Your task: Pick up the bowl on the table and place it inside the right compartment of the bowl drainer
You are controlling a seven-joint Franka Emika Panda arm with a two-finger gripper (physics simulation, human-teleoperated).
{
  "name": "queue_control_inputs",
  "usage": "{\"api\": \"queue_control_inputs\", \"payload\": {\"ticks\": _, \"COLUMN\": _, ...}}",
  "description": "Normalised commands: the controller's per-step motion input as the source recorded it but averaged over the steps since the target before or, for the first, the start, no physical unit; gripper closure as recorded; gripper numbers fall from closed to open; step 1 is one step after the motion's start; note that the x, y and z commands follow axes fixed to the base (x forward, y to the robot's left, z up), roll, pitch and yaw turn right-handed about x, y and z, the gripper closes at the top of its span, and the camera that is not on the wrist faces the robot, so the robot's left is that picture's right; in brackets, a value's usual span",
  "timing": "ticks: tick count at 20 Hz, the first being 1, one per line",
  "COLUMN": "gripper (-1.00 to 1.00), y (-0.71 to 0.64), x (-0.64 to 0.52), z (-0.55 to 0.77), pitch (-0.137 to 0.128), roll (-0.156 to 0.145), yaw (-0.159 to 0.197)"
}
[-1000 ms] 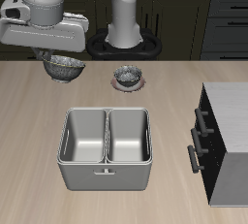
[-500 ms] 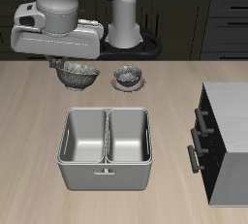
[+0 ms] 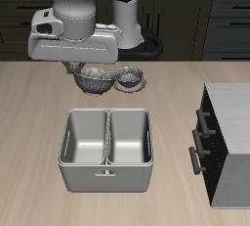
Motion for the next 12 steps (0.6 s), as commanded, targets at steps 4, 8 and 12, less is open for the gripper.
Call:
{"api": "queue_control_inputs", "payload": {"ticks": 4, "gripper": 1.0, "y": 0.18, "x": 0.05, "z": -0.01, "pitch": 0.013, "roll": 0.023, "yaw": -0.01}}
{"api": "queue_control_inputs", "payload": {"ticks": 8, "gripper": 1.0, "y": 0.18, "x": -0.02, "z": -0.02, "pitch": -0.001, "roll": 0.028, "yaw": 0.018}}
{"api": "queue_control_inputs", "payload": {"ticks": 12, "gripper": 1.0, "y": 0.07, "x": 0.04, "z": 0.05, "pitch": -0.002, "roll": 0.012, "yaw": -0.017}}
